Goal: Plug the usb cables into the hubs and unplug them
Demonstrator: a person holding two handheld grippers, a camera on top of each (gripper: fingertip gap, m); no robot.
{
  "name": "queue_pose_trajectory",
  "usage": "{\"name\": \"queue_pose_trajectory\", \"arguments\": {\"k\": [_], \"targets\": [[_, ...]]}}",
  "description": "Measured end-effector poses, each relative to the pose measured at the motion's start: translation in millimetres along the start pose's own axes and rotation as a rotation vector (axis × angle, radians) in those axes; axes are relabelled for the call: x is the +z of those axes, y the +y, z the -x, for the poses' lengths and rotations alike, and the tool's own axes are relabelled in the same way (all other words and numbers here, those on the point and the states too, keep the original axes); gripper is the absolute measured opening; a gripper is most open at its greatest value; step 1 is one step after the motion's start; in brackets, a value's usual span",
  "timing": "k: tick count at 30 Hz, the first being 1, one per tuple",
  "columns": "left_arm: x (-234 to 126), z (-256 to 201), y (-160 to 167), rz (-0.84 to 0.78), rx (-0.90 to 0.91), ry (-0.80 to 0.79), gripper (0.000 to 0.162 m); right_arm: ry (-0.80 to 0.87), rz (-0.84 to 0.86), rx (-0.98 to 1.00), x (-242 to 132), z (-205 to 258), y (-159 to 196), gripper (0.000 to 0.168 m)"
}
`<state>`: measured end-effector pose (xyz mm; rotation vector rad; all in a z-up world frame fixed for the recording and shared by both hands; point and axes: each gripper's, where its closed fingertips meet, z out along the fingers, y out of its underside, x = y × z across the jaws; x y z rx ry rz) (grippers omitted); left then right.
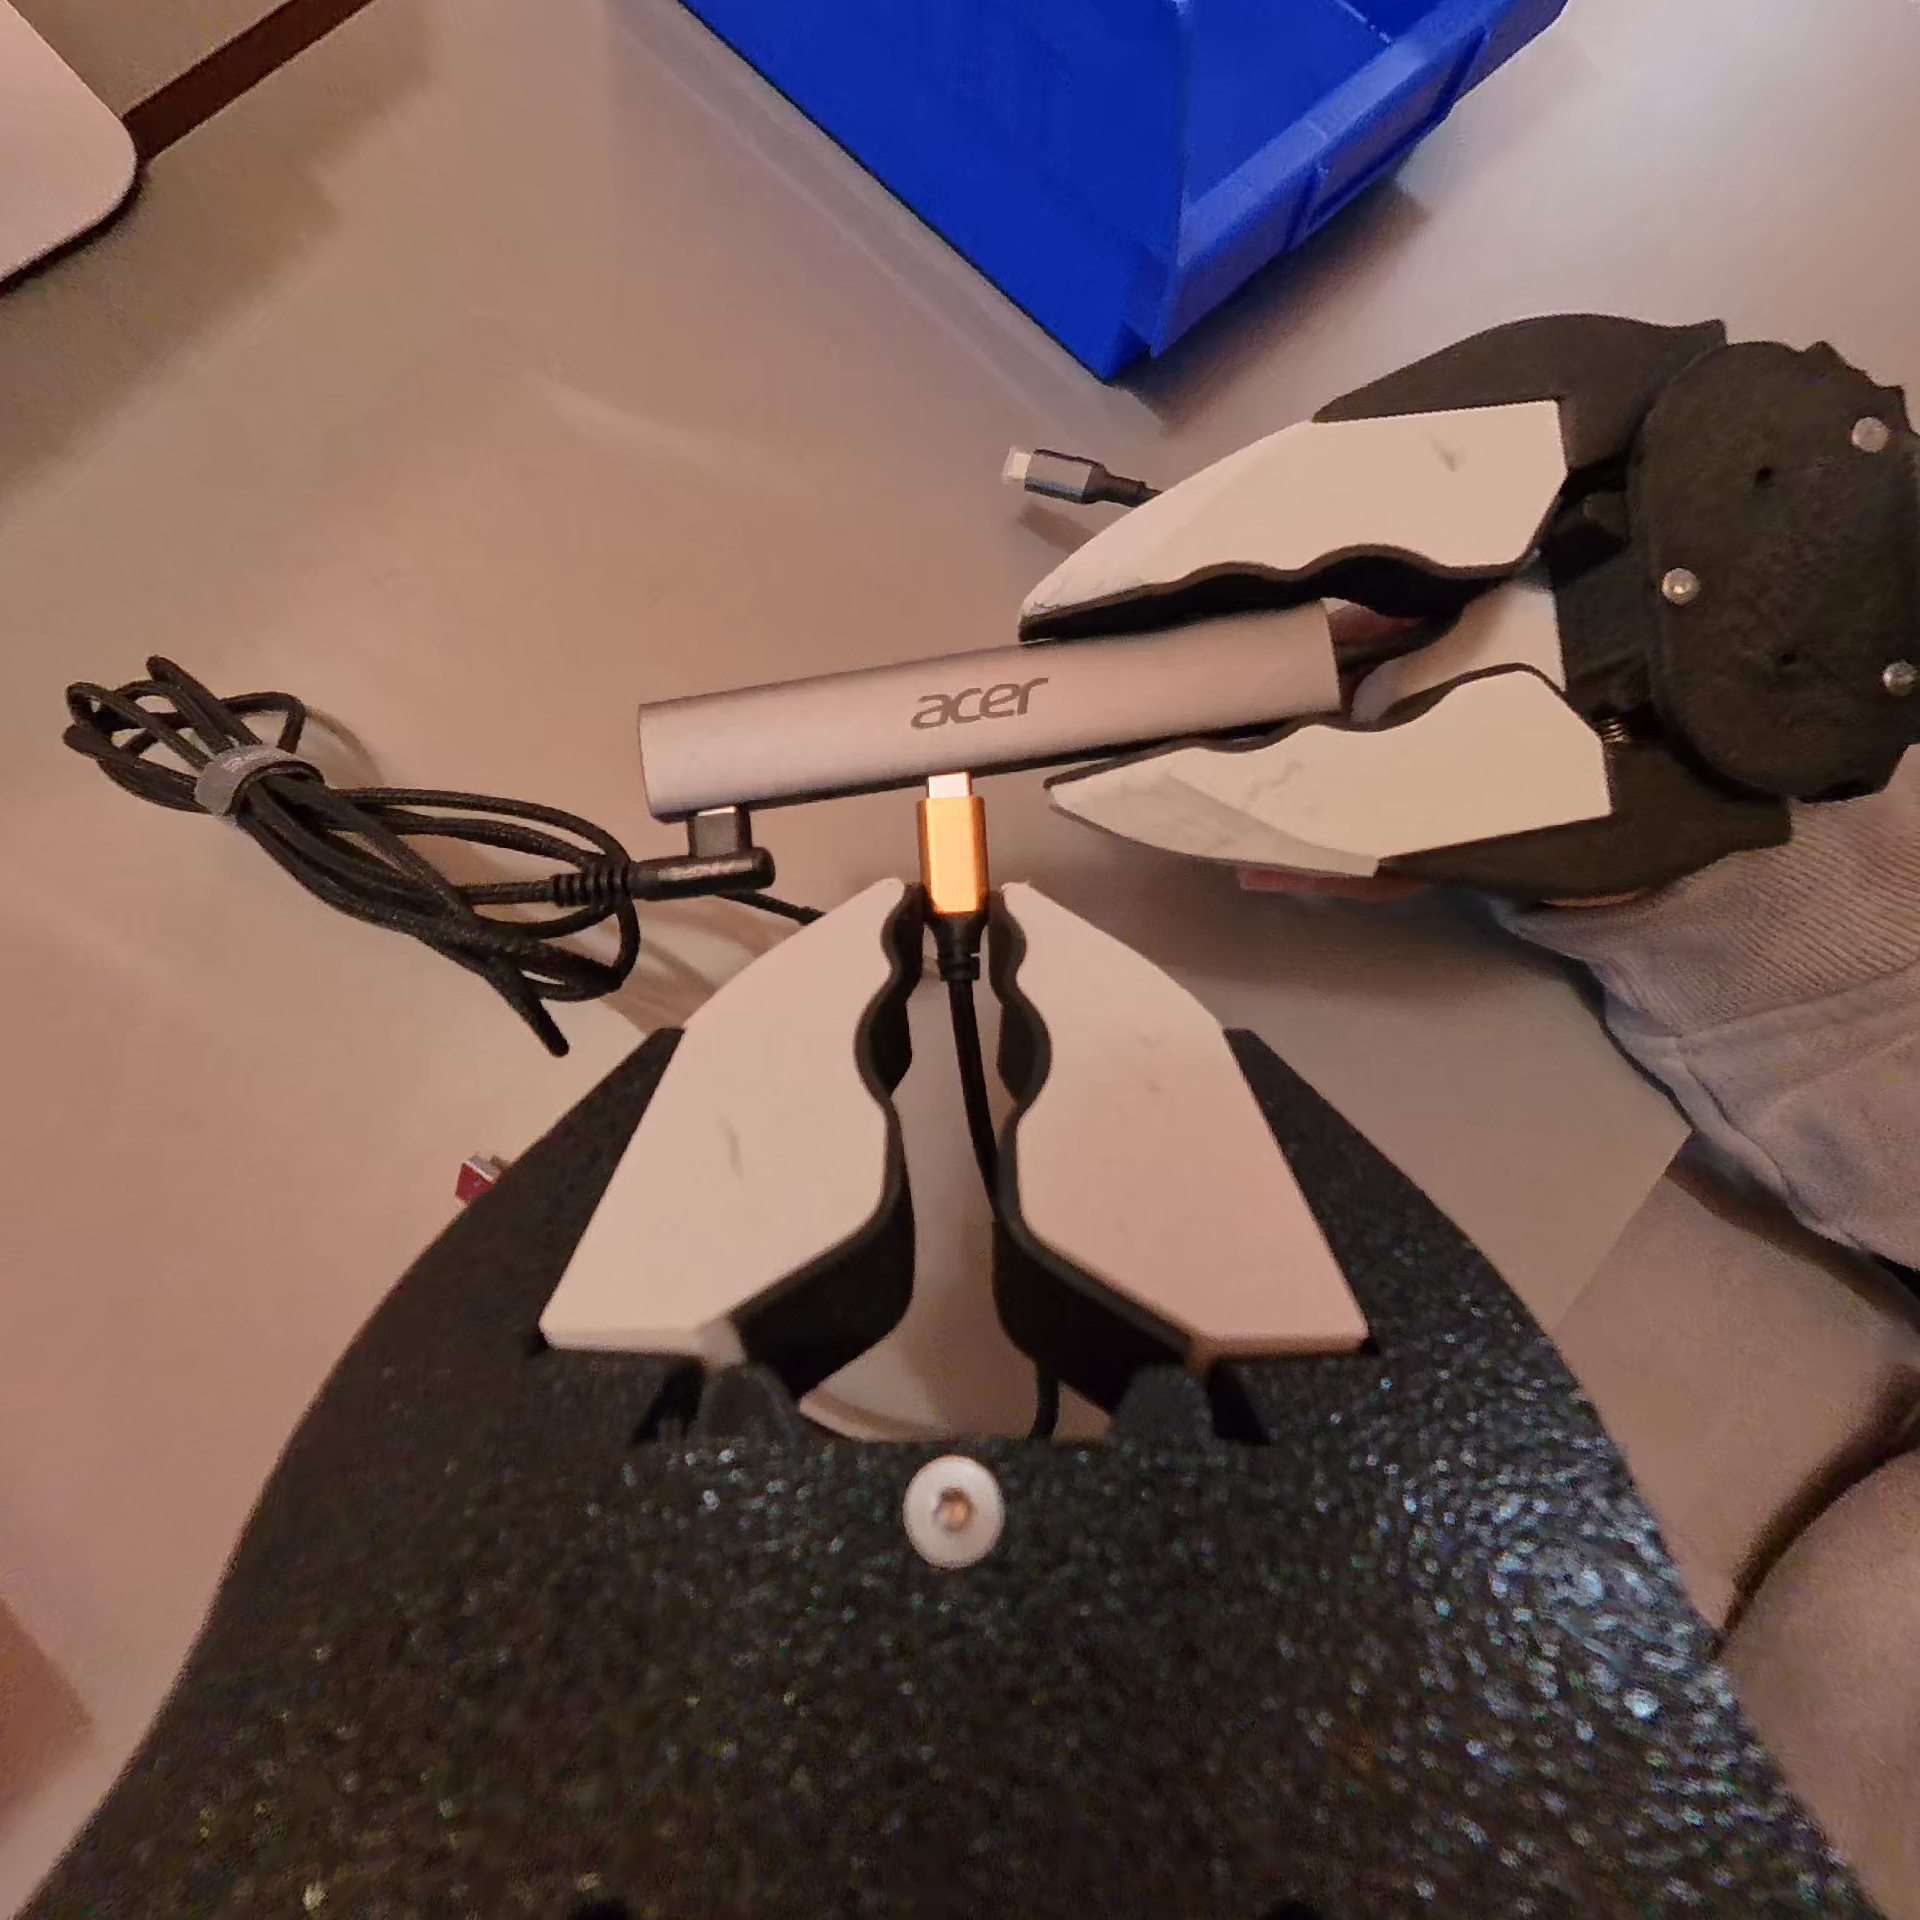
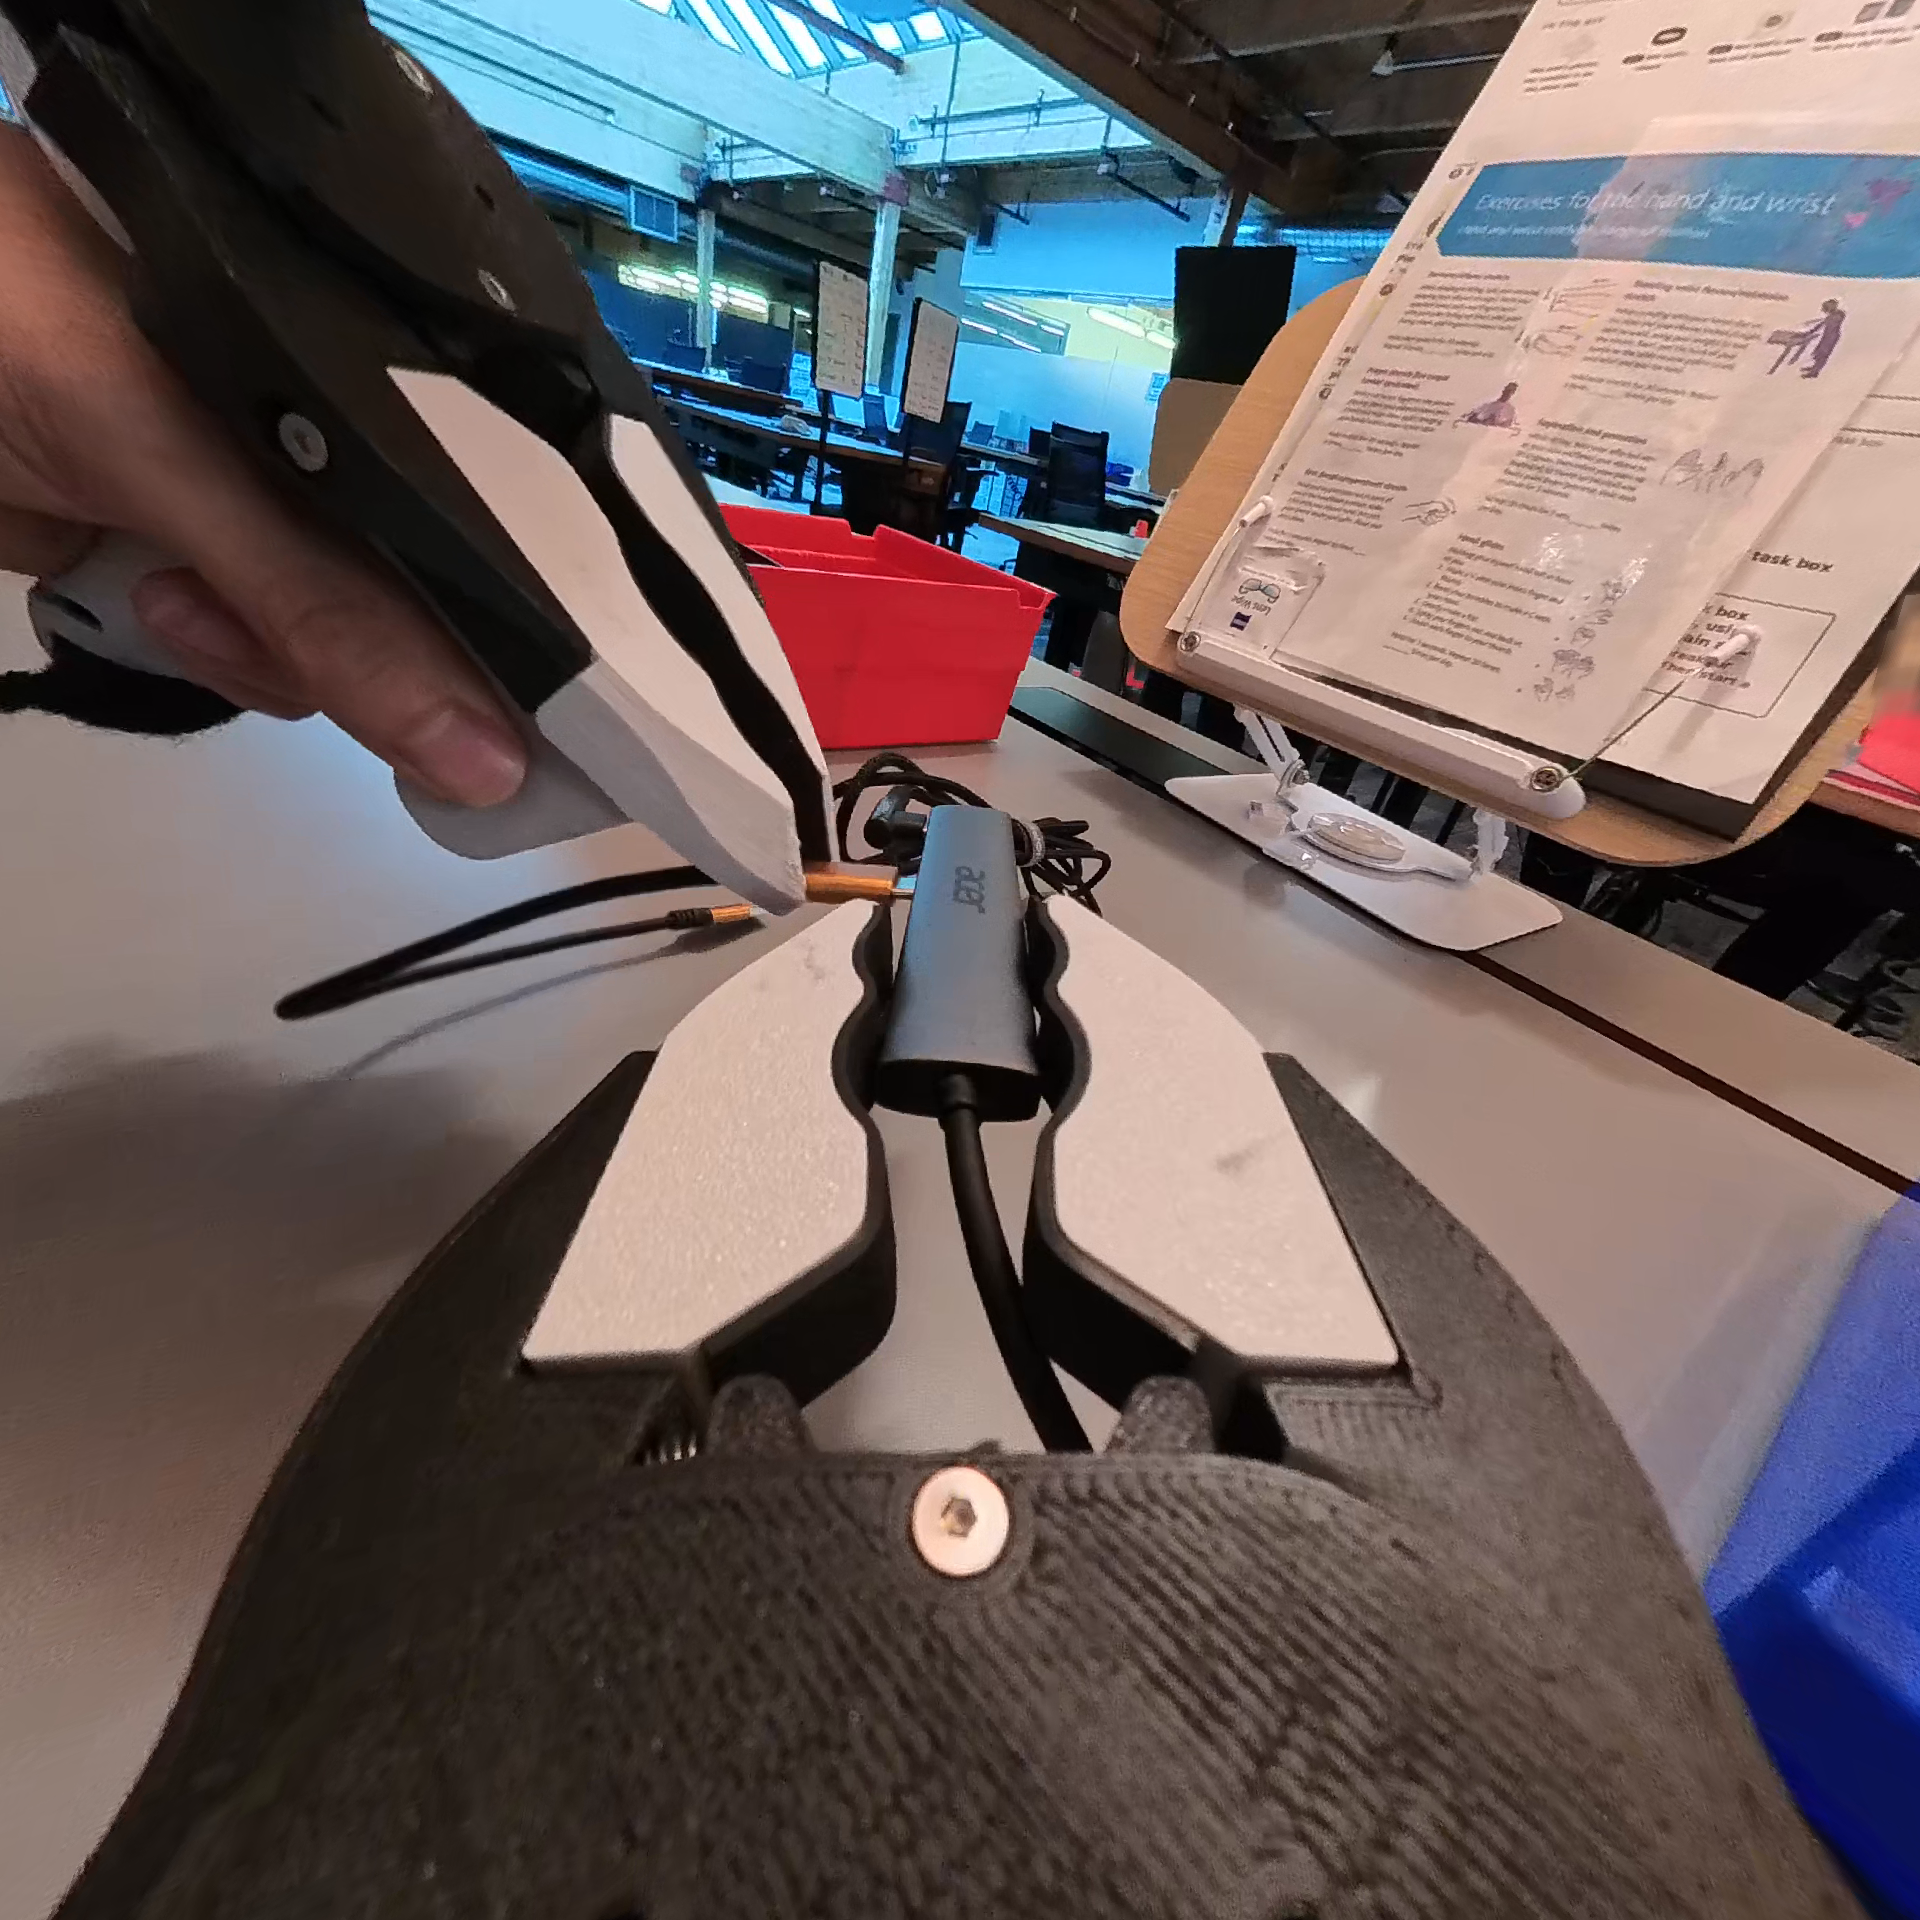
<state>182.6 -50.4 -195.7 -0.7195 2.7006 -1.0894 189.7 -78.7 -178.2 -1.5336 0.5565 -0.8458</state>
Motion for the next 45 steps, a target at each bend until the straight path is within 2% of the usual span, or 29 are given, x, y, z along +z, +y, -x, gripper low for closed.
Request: {"name": "queue_pose_trajectory", "arguments": {"k": [9, 14, 19, 25, 27, 30, 32, 35, 37, 39, 40, 42, 45], "targets": [[5.4, -0.8, -9.4, -0.095, 0.071, -0.057, 0.011, 0.014, -0.033, 0.082, -4.0, -6.3, -3.9, 0.026], [-0.7, -0.7, -15.0, -0.198, 0.078, -0.093, 0.011, 0.0, -0.006, 0.092, -2.6, -4.6, -0.9, 0.026], [7.0, 0.0, -9.4, -0.163, 0.115, -0.13, 0.011, 0.005, -0.007, 0.078, -2.4, -3.7, -1.2, 0.027], [-1.5, -8.1, -22.8, -0.325, 0.067, -0.043, 0.012, -0.017, -0.082, 0.166, -9.2, -12.0, -8.5, 0.025], [-9.3, -6.8, -23.4, -0.38, -0.043, 0.017, 0.012, 0.035, -0.097, 0.162, -10.1, -18.7, -9.4, 0.025], [-25.1, 9.7, -16.3, -0.468, -0.299, 0.106, 0.028, 0.083, -0.123, 0.163, -12.7, -26.1, -11.3, 0.025], [-35.3, 24.8, -10.3, -0.547, -0.504, 0.195, 0.033, 0.094, -0.134, 0.131, -12.6, -25.8, -12.7, 0.025], [-39.8, 32.7, -7.9, -0.6, -0.798, 0.446, 0.036, 0.09, -0.148, 0.018, -7.2, -13.1, -16.2, 0.025], [-35.5, 25.5, -9.3, -0.572, -0.874, 0.581, 0.036, 0.069, -0.154, -0.006, -0.5, -0.4, -18.6, 0.025], [-28.1, 19.8, -10.6, -0.541, -0.892, 0.625, 0.046, 0.04, -0.168, -0.013, 5.6, 12.8, -21.8, 0.025], [-25.3, 18.4, -11.2, -0.533, -0.897, 0.637, 0.045, 0.025, -0.17, -0.014, 8.4, 18.7, -22.8, 0.025], [-24.8, 19.1, -14.7, -0.55, -0.919, 0.668, 0.039, 0.006, -0.169, -0.018, 12.3, 27.1, -24.0, 0.025], [-25.6, 30.4, -15.7, -0.586, -0.98, 0.672, 0.022, 0.001, -0.168, -0.023, 15.4, 32.7, -24.9, 0.025]]}}
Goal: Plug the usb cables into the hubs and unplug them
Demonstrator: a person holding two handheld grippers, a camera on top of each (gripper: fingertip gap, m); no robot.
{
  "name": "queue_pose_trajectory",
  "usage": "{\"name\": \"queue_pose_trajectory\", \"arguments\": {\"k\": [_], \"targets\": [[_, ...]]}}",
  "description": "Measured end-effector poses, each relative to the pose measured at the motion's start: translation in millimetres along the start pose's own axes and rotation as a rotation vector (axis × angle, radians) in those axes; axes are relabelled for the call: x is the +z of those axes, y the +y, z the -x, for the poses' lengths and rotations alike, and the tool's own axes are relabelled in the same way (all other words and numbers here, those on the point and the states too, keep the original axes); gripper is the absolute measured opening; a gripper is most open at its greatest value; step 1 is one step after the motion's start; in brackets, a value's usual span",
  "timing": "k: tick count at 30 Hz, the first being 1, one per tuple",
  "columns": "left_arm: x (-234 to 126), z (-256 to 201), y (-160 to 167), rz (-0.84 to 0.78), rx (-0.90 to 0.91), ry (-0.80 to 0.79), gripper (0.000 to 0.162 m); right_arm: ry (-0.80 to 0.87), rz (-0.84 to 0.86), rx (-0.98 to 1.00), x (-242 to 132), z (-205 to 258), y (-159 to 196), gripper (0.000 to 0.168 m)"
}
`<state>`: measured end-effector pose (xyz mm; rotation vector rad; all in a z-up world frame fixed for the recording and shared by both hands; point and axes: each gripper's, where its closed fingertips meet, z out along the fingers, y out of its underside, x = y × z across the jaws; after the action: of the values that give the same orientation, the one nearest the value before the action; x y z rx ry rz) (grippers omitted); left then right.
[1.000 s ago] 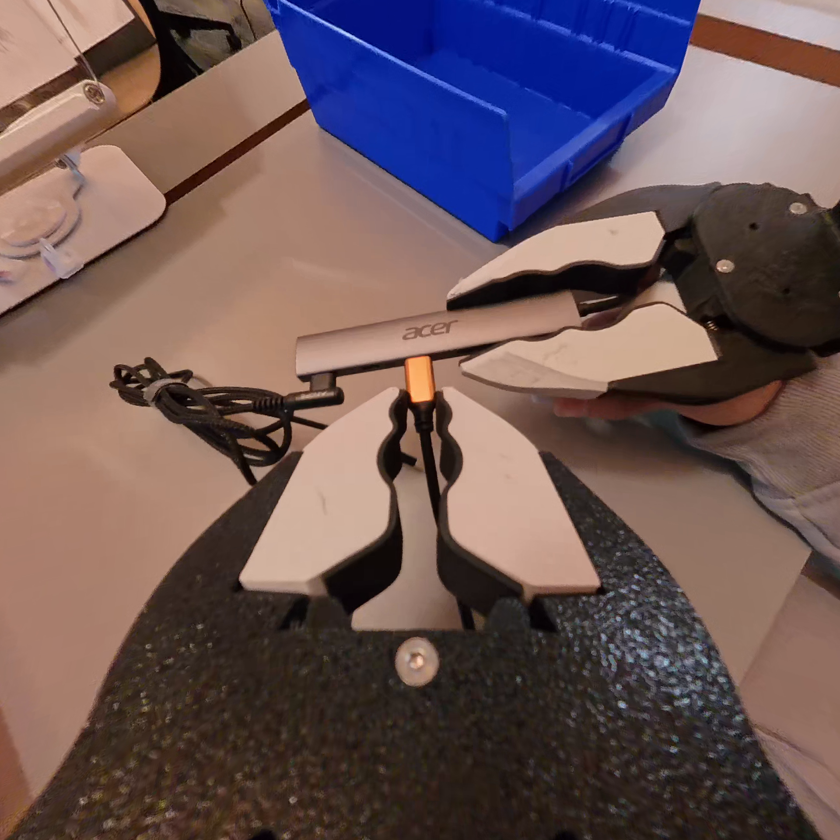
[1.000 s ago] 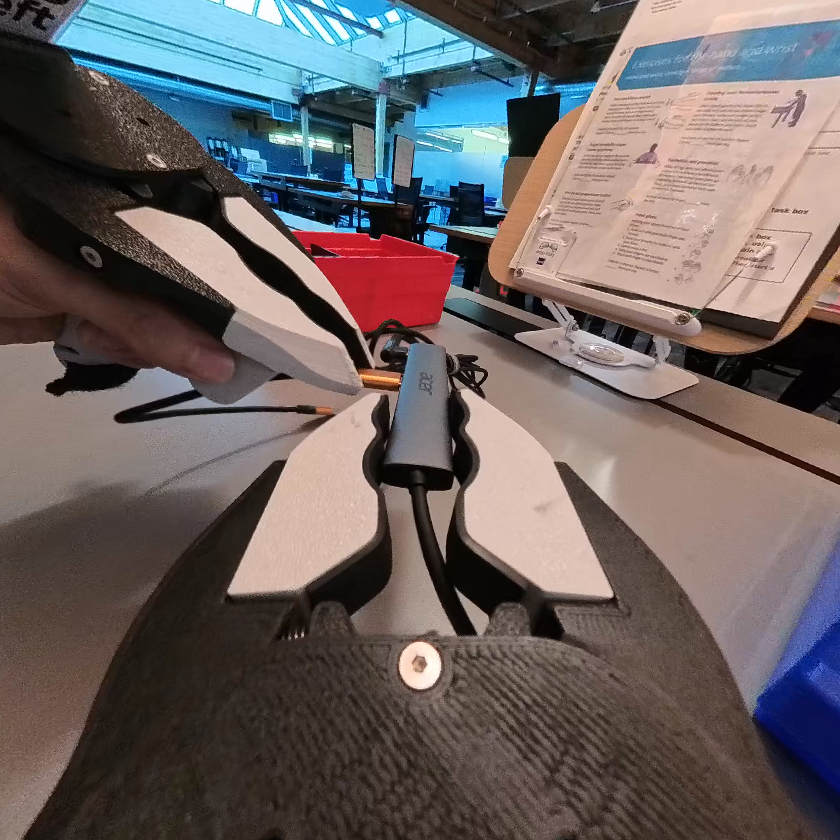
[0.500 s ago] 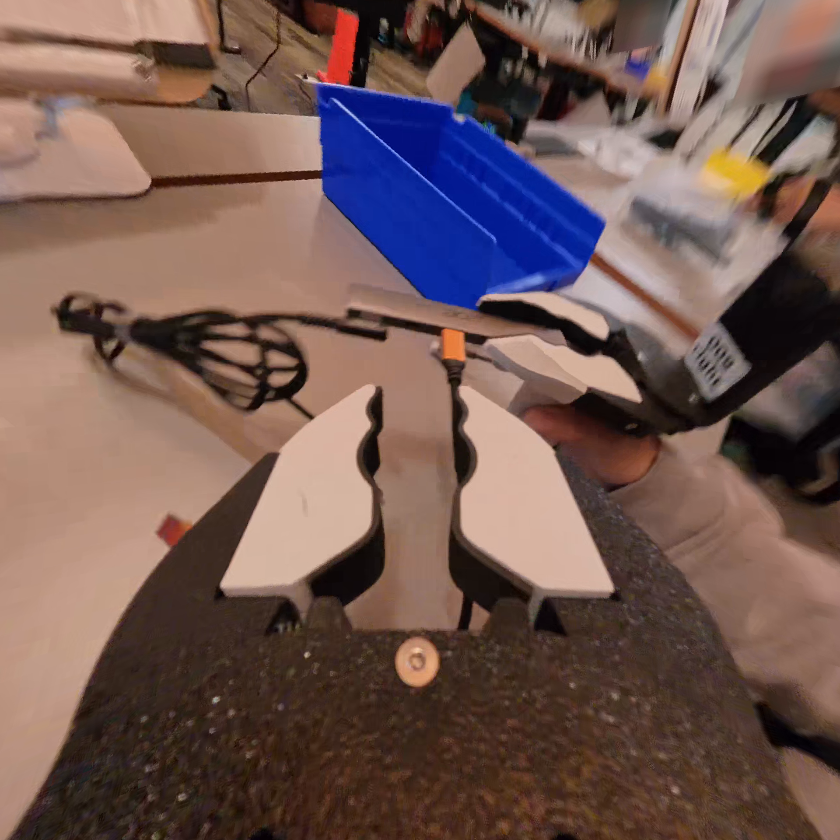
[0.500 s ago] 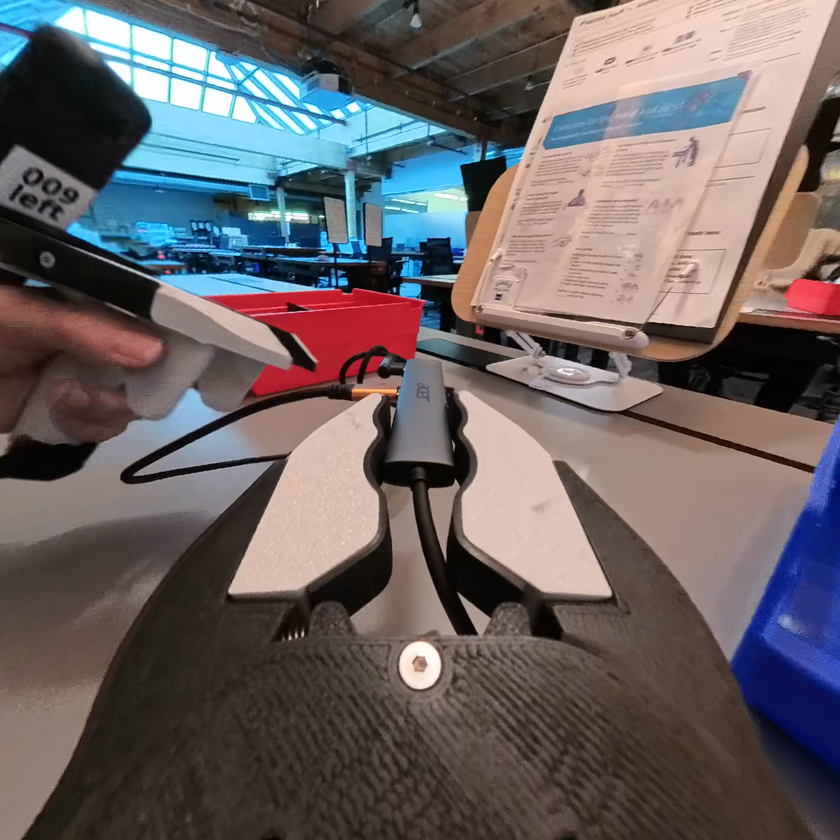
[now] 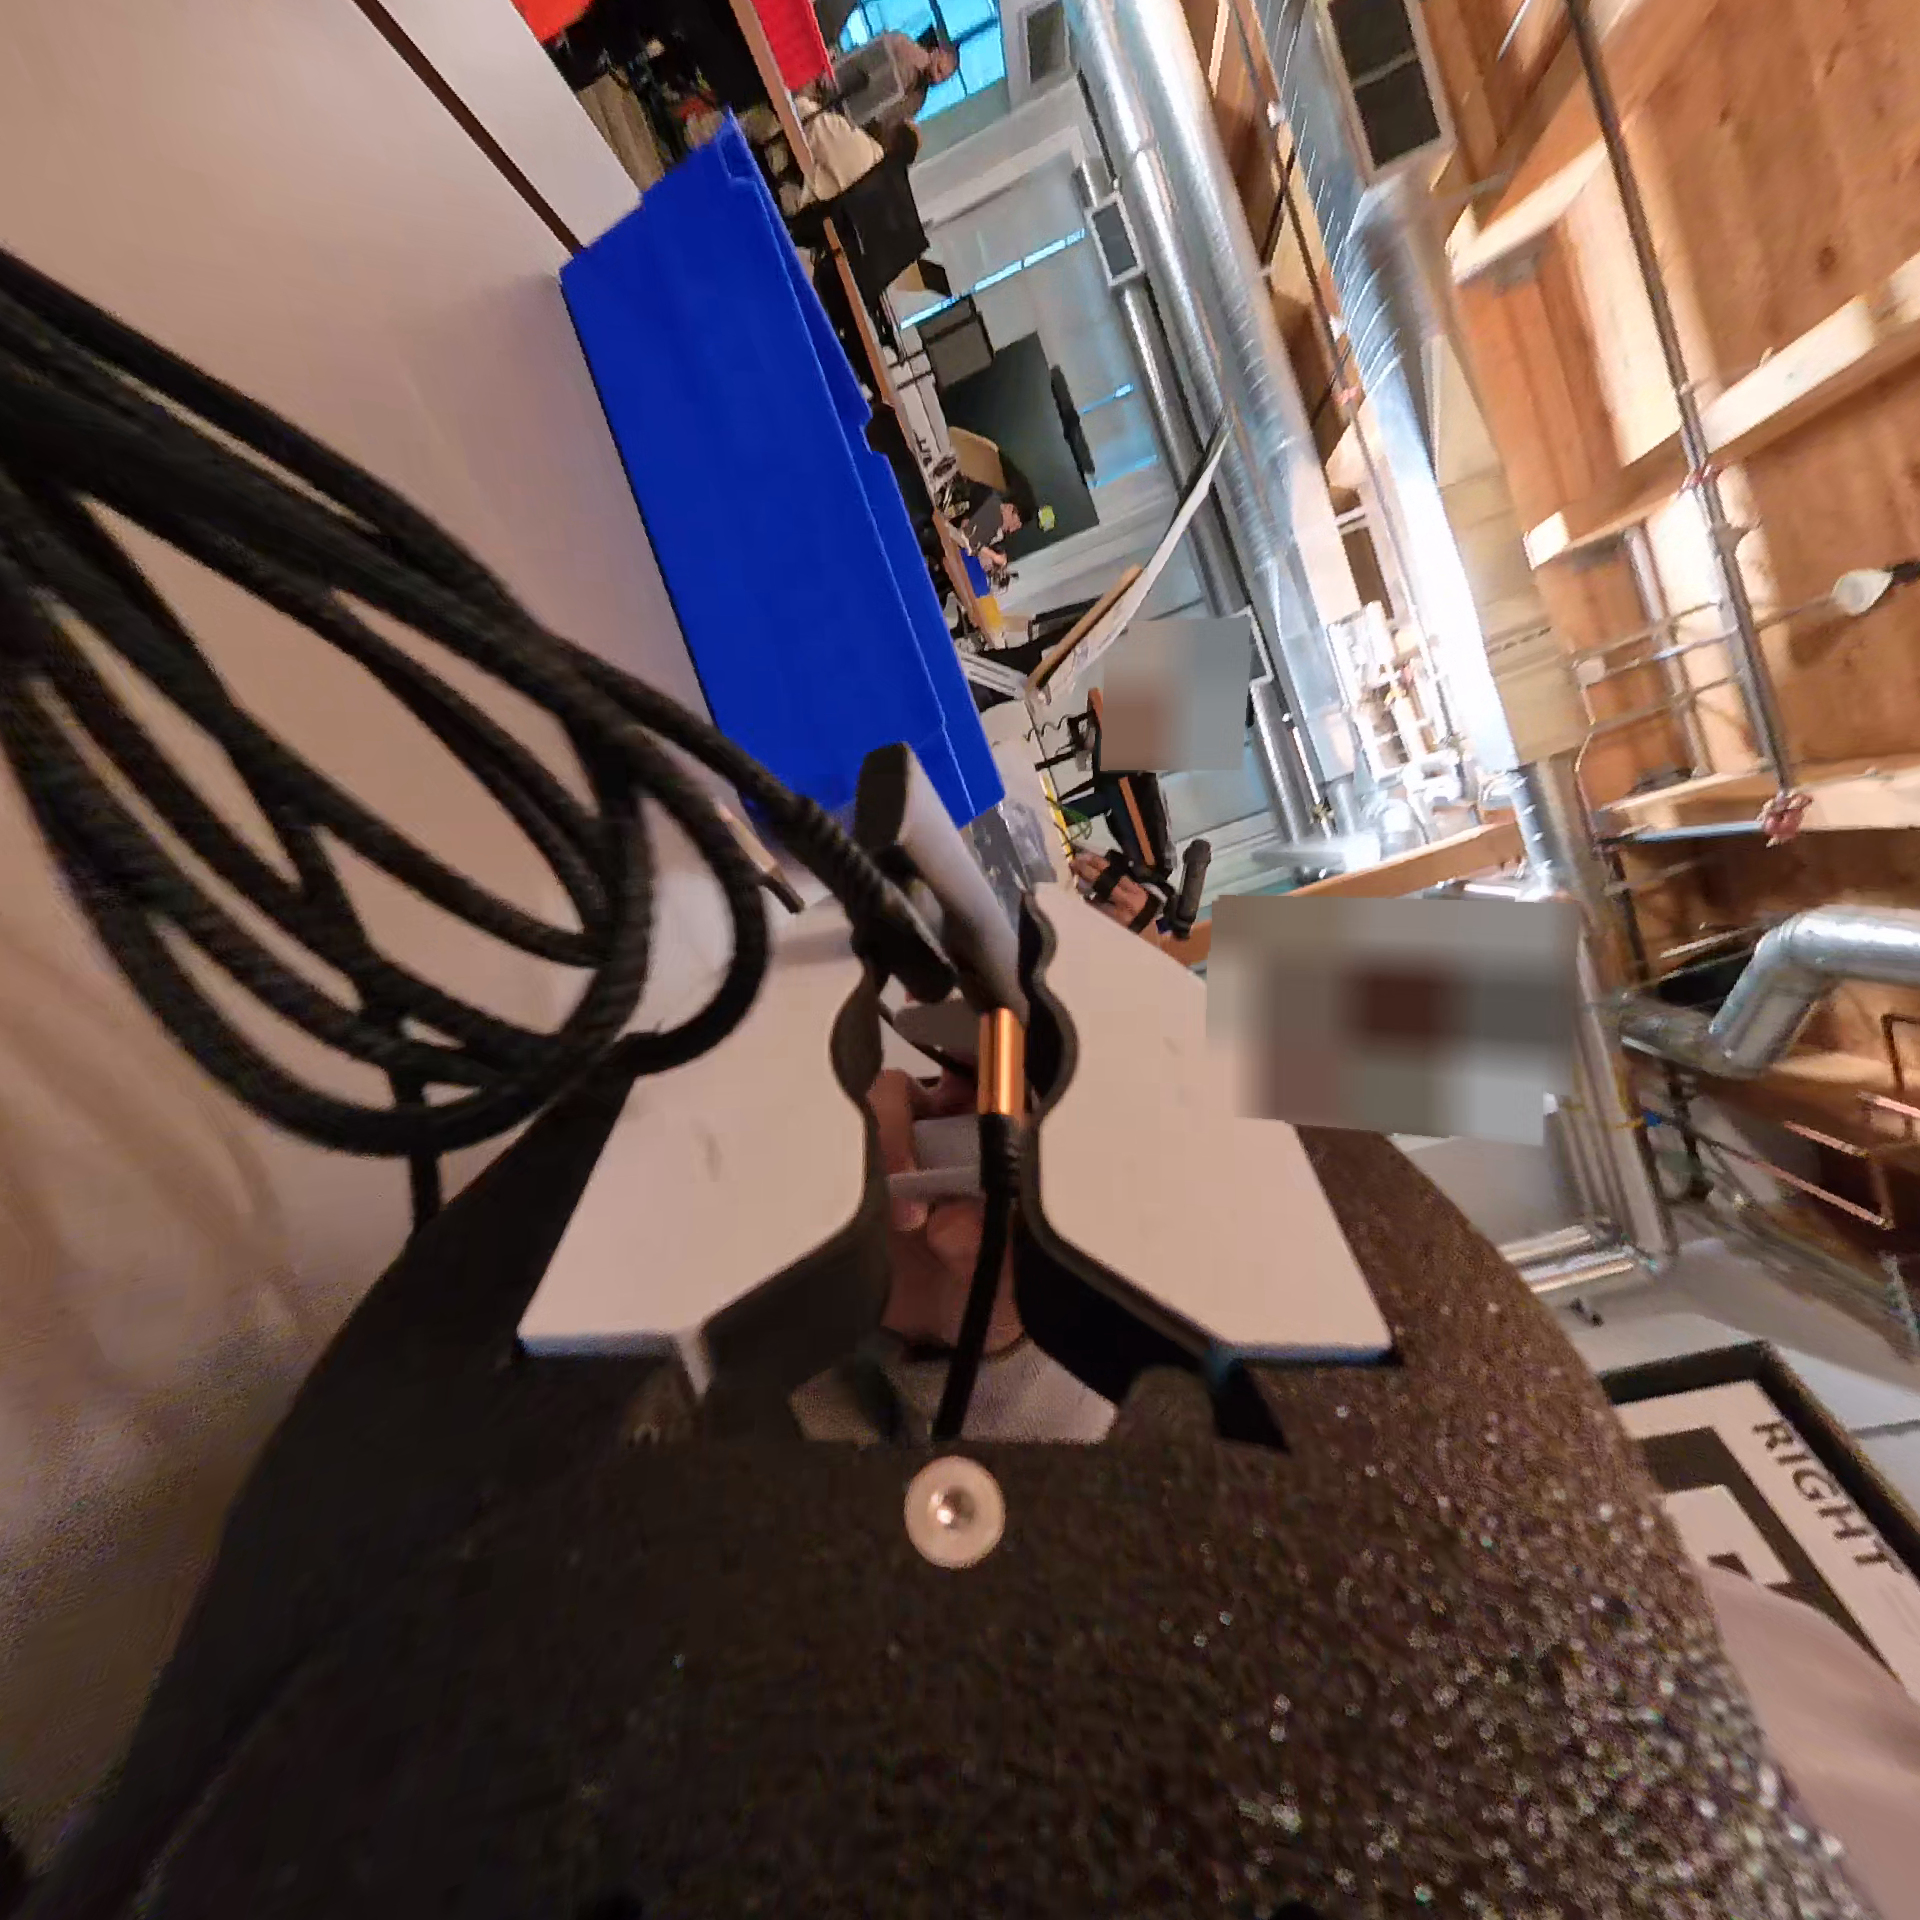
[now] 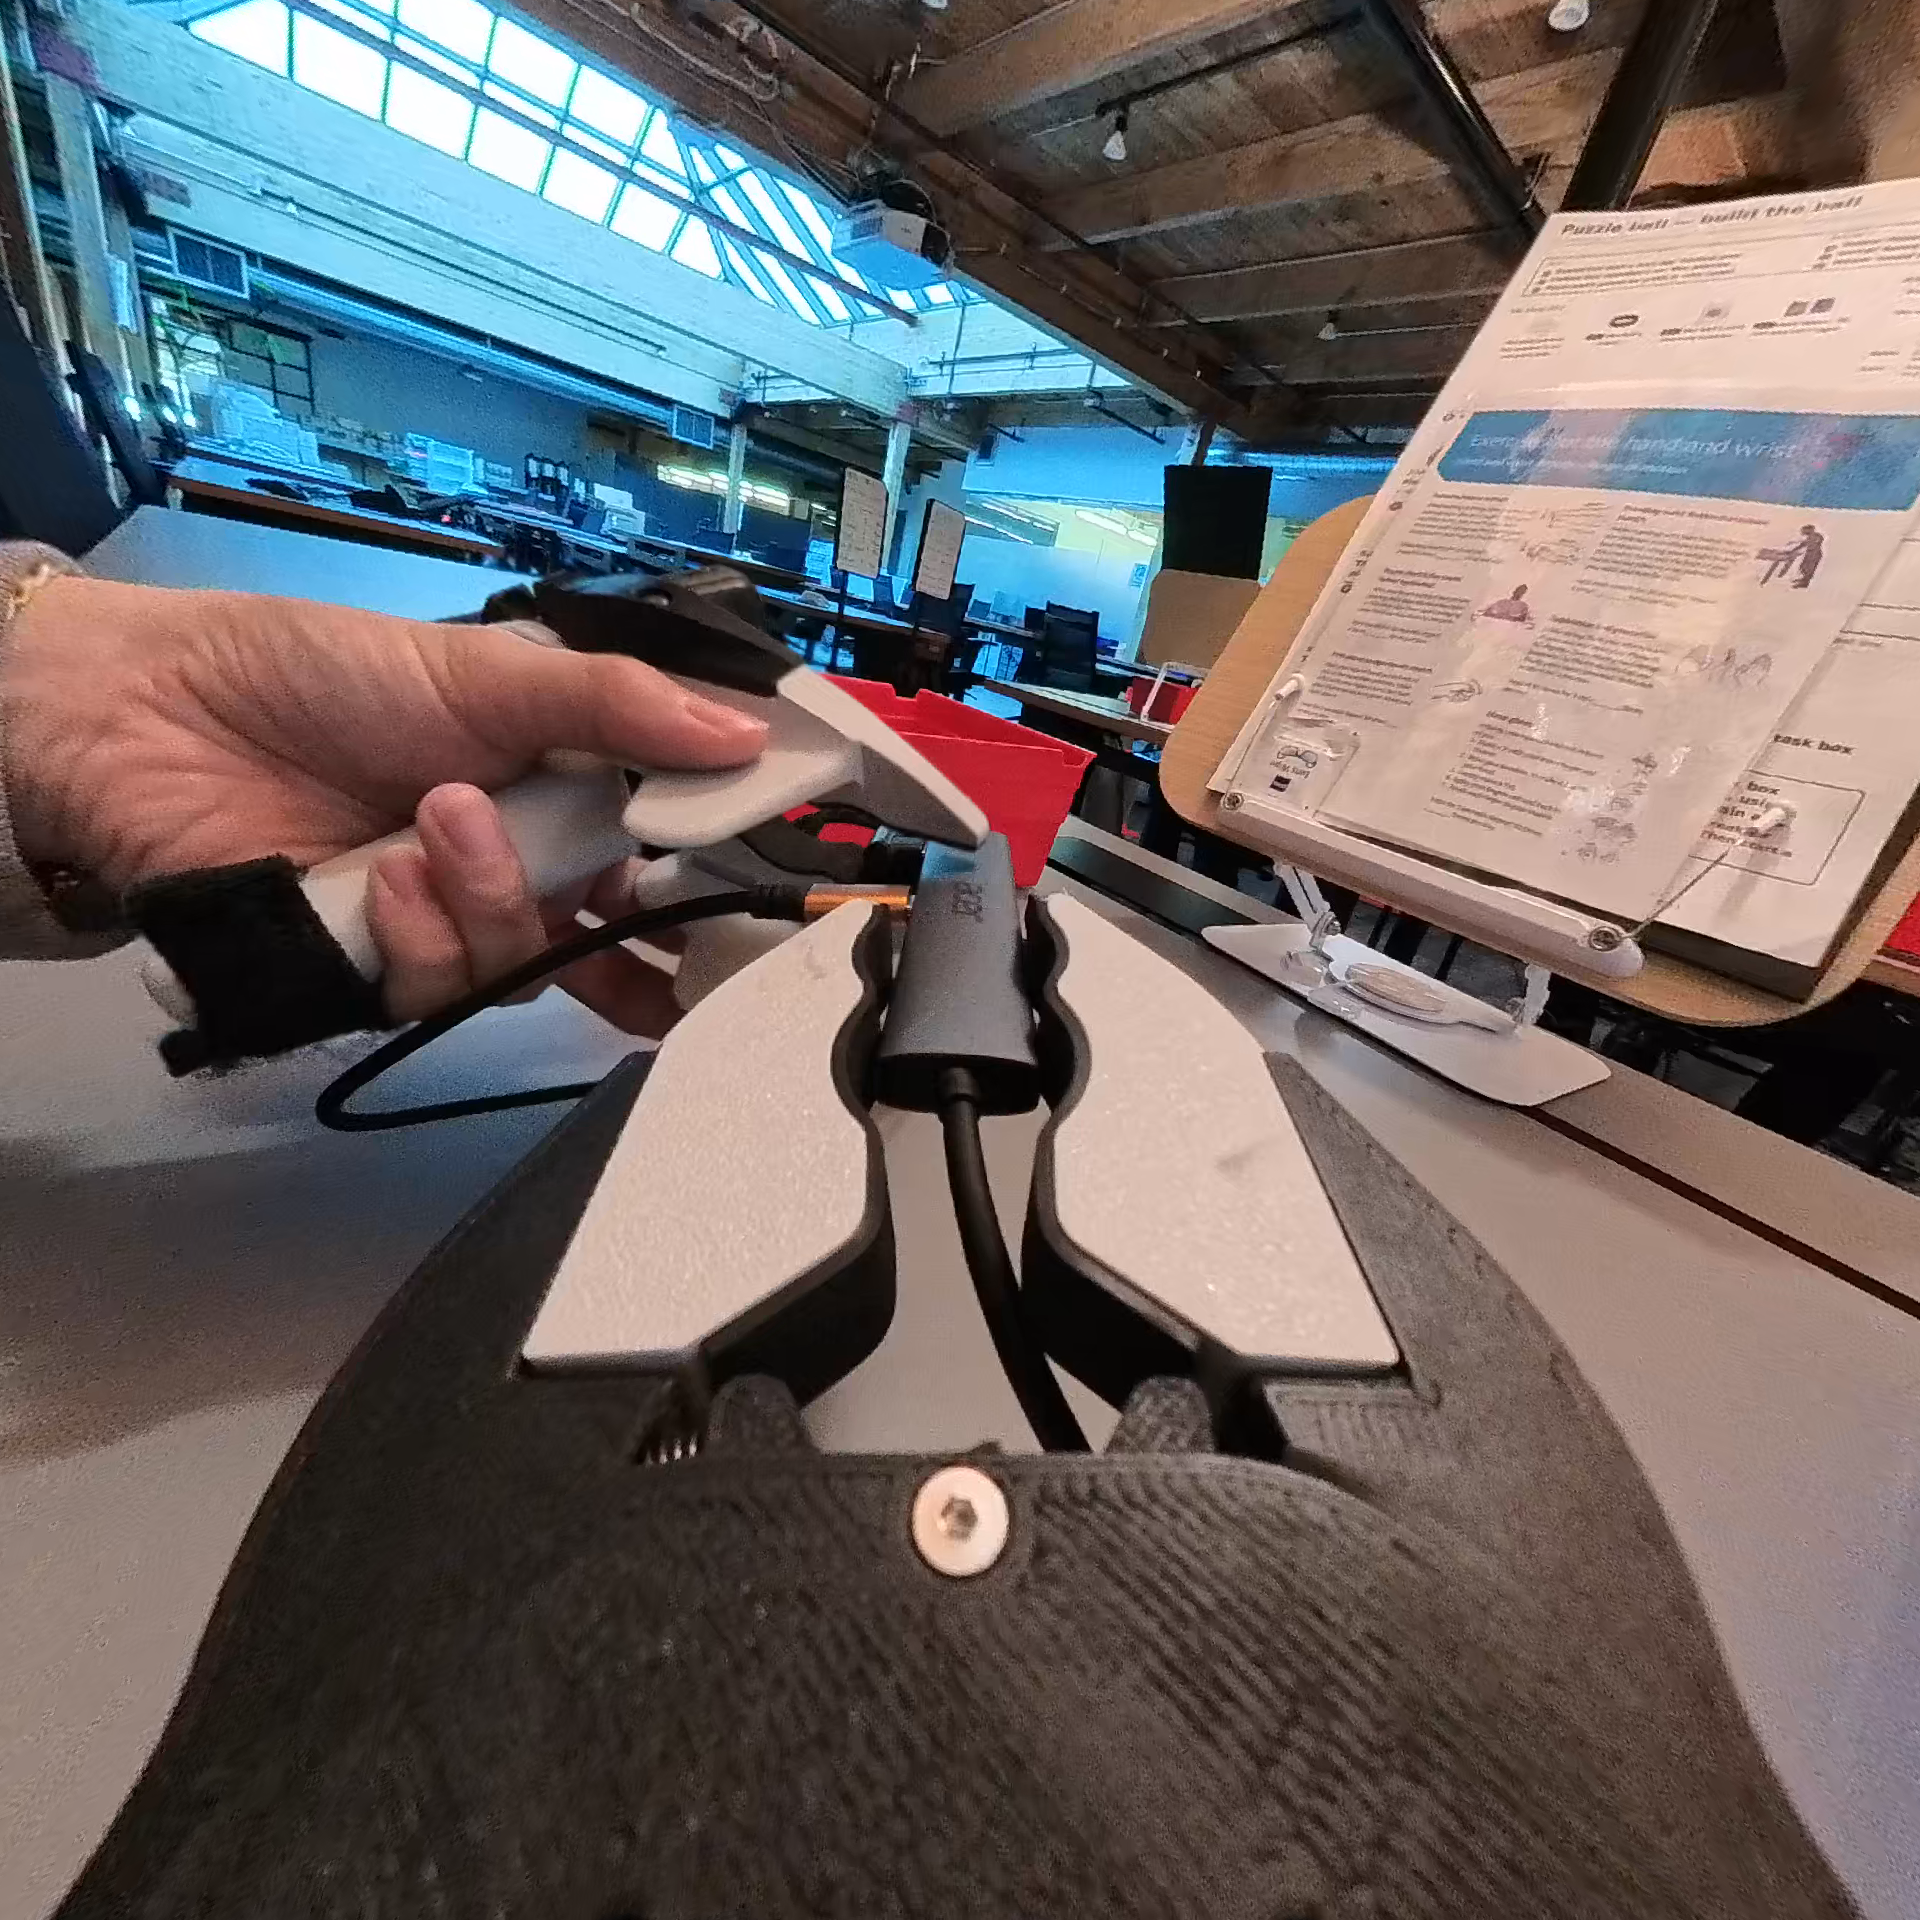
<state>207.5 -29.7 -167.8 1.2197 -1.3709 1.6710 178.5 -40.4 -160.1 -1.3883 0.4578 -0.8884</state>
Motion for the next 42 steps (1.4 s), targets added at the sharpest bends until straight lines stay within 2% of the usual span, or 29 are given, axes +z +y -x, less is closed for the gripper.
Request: {"name": "queue_pose_trajectory", "arguments": {"k": [2, 8, 13, 16, 20, 23, 25, 27, 29, 31, 34, 37, 39, 42], "targets": [[-3.4, 2.8, -1.7, -0.005, -0.006, -0.004, 0.018, -0.003, 0.004, 0.009, 0.2, 0.4, 0.7, 0.025], [-1.8, 1.0, -3.6, 0.007, 0.029, -0.001, 0.017, 0.011, 0.022, 0.033, -1.2, -6.6, -3.3, 0.025], [-9.6, -51.6, 4.1, 0.036, 0.129, 0.163, 0.041, 0.177, -0.037, -0.063, -31.9, -56.3, -66.2, 0.025], [-27.6, -68.9, 1.1, 0.018, 0.28, 0.164, 0.047, 0.296, -0.092, -0.101, -61.7, -92.4, -108.6, 0.025], [-50.8, -49.8, -3.8, 0.034, 0.455, 0.018, 0.049, 0.403, -0.172, -0.184, -94.0, -137.9, -173.7, 0.025], [-64.6, -26.0, 2.1, 0.079, 0.494, -0.054, 0.049, 0.405, -0.179, -0.271, -101.3, -168.0, -221.1, 0.025], [-70.8, -12.2, 7.6, 0.1, 0.492, -0.078, 0.047, 0.438, -0.147, -0.352, -102.2, -194.6, -242.5, 0.025], [-74.9, -2.3, 12.7, 0.115, 0.486, -0.088, 0.046, 0.468, -0.068, -0.438, -100.4, -223.4, -249.4, 0.025], [-77.4, 1.5, 16.3, 0.12, 0.489, -0.08, 0.044, 0.498, 0.039, -0.557, -97.4, -252.1, -239.4, 0.025], [-79.5, 1.8, 18.8, 0.126, 0.507, -0.067, 0.043, 0.518, 0.193, -0.66, -94.1, -280.0, -210.7, 0.025], [-83.6, 4.1, 21.1, 0.147, 0.533, -0.076, 0.042, 0.498, 0.488, -0.821, -90.5, -307.9, -143.9, 0.025], [-88.8, 4.2, 22.5, 0.158, 0.57, -0.074, 0.041, 0.397, 0.69, -0.869, -83.5, -305.9, -73.0, 0.025], [-91.9, 5.8, 22.2, 0.16, 0.582, -0.076, 0.04, 0.375, 0.762, -0.879, -81.5, -301.0, -42.6, 0.026], [-95.3, 10.5, 22.5, 0.162, 0.579, -0.078, 0.038, 0.413, 0.75, -0.78, -78.9, -297.7, -21.8, 0.026]]}}
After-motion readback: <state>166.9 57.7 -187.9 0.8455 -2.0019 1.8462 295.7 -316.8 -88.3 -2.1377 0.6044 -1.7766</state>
